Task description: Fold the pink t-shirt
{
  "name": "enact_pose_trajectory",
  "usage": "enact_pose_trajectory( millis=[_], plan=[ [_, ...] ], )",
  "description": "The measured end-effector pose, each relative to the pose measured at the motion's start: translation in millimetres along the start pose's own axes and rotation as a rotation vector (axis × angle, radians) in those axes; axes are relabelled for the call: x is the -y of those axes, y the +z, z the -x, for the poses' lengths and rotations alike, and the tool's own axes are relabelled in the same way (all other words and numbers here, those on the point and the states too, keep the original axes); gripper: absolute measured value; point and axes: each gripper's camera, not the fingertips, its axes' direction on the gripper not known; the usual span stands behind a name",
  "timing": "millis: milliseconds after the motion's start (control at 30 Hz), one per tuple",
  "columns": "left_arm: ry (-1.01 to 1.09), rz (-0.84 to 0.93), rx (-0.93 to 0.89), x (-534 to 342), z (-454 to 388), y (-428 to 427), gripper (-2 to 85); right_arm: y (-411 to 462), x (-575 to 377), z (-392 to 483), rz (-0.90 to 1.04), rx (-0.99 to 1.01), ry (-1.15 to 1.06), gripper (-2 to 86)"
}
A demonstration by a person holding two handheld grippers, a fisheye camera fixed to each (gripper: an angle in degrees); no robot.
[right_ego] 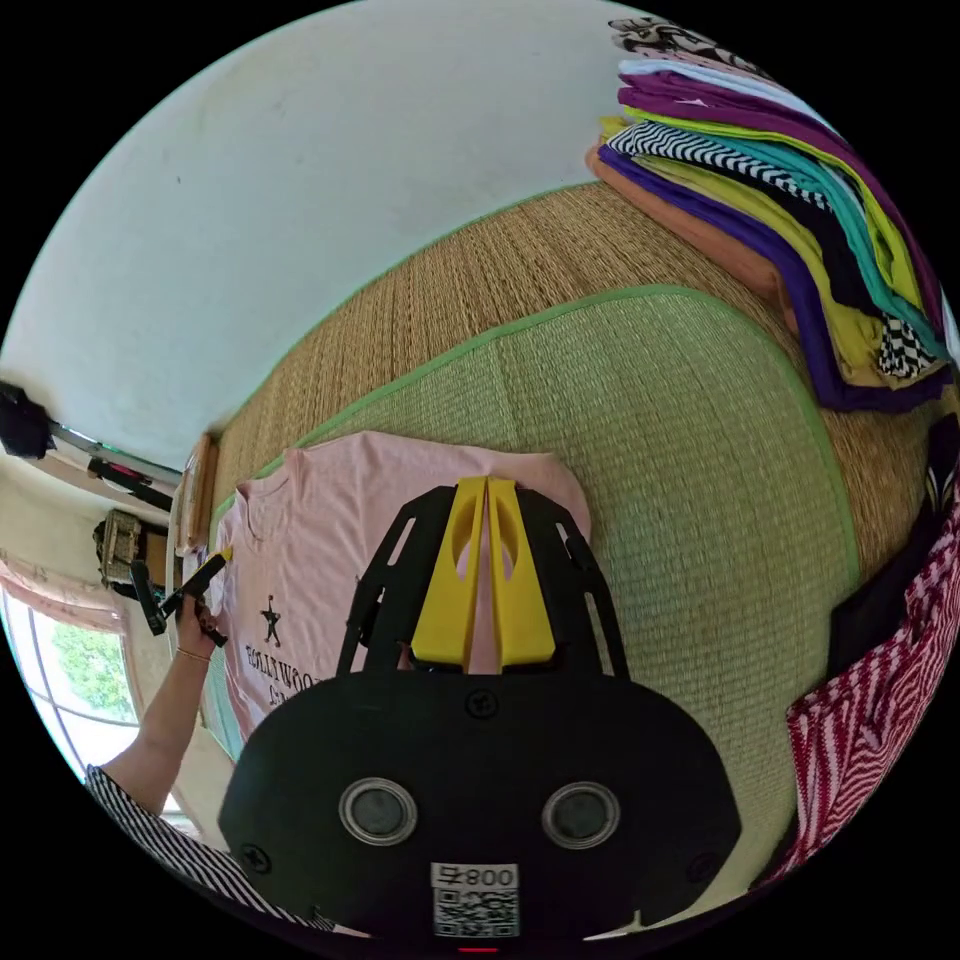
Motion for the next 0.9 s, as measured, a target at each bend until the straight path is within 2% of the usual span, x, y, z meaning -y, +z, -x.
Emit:
enact_pose_trajectory(
  millis=[233,333,400,467,600,767,900],
  plan=[
    [0.070,-0.081,-0.068,-67,13,-39,0.1,-25,-62,11,-0.068,0.020,-0.171,0.1],
    [0.065,0.040,-0.022,-96,28,-24,0.1,-8,-91,5,0.005,-0.069,-0.193,0.0],
    [0.035,0.013,-0.034,-110,40,-26,0.2,11,-97,-6,0.100,-0.120,-0.192,0.1],
    [-0.025,0.033,-0.090,-125,55,-35,0.2,0,-102,-20,0.050,-0.053,-0.131,0.2],
    [-0.038,0.018,-0.176,-172,75,-62,0.4,-28,-131,-21,0.012,-0.019,-0.176,0.4],
    [-0.158,0.112,-0.285,-289,127,-96,1.6,-46,-237,-38,0.148,0.086,-0.198,2.0],
    [-0.283,0.193,-0.279,-370,161,-118,3.4,-49,-318,-52,0.270,0.184,-0.103,5.1]
  ],
)
